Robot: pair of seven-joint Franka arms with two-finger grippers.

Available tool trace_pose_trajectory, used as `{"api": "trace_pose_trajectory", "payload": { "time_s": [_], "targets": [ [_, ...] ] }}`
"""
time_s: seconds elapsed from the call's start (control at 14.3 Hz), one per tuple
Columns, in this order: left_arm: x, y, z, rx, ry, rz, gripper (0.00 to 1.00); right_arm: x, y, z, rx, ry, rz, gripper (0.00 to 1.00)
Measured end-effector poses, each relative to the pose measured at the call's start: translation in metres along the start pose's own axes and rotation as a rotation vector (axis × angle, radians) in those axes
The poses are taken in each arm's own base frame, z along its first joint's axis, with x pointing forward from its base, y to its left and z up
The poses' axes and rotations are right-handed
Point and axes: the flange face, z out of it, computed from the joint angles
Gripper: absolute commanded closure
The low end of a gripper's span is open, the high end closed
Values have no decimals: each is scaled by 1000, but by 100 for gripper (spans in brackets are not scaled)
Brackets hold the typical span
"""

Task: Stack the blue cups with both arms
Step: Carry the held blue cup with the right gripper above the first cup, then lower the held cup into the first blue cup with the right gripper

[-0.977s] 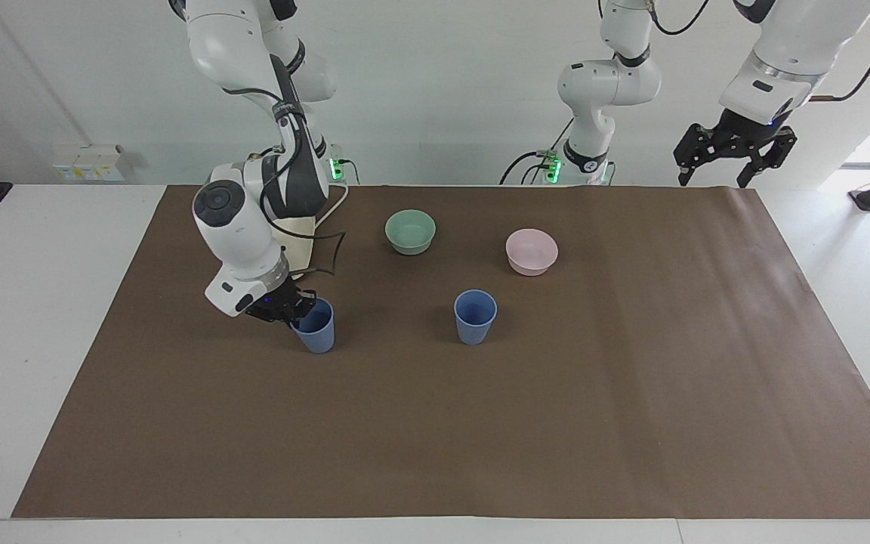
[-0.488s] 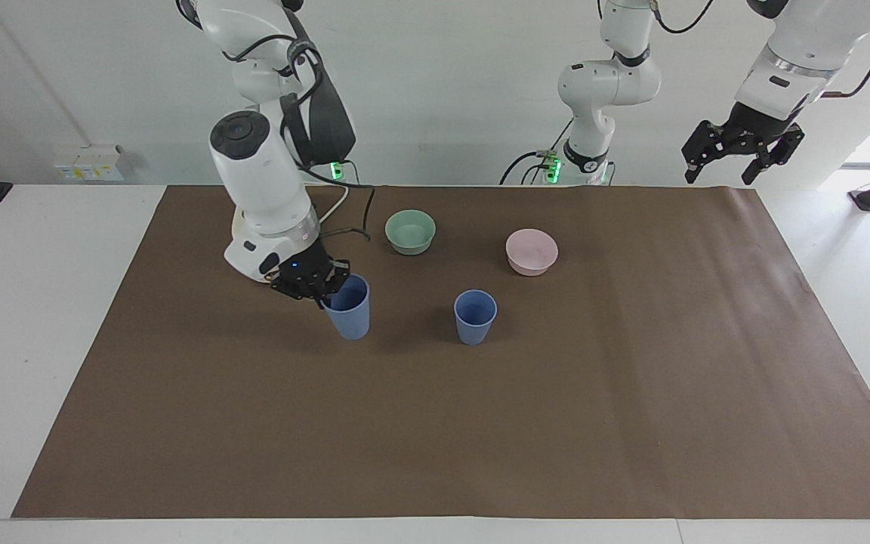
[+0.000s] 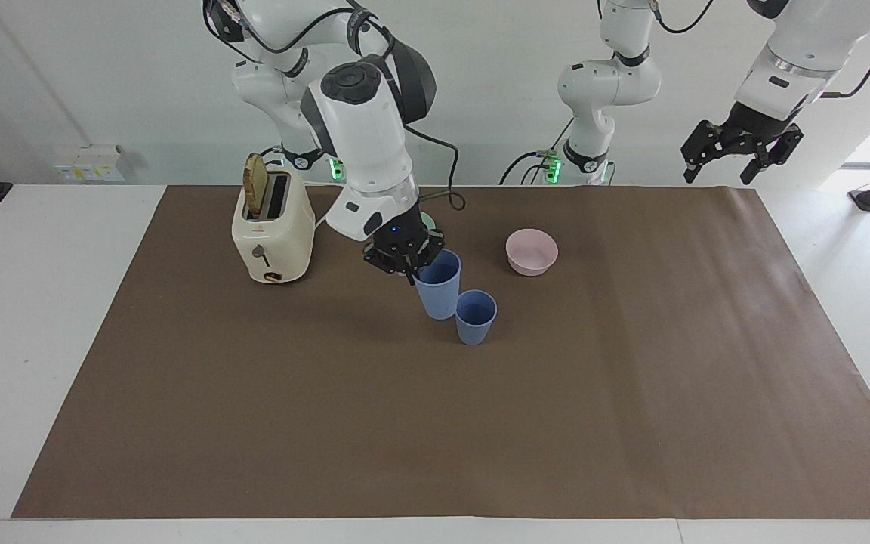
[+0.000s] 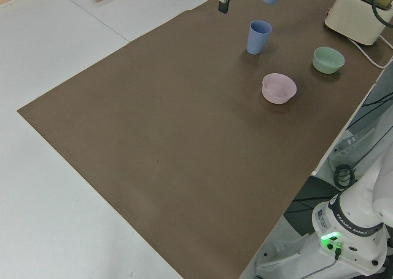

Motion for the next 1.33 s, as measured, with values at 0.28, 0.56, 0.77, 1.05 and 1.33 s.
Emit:
{"api": "trace_pose_trajectory", "payload": {
  "time_s": [0.28,0.56,0.77,1.05,1.33],
  "targets": [
    [-1,1,2,0,-9,2,0,-11,-38,10,16,-8,-52,100],
    [-1,2,2,-1,-11,3,0,-18,-57,30,19,-35,-77,100],
    [-1,2,2,-1,-12,3,0,-18,-58,41,17,-51,-79,100],
    [-1,2,3,-1,-14,4,0,-17,-54,51,11,-66,-73,100],
    [-1,2,4,-1,-17,4,0,-16,-51,67,-6,-85,-74,100]
  ]
}}
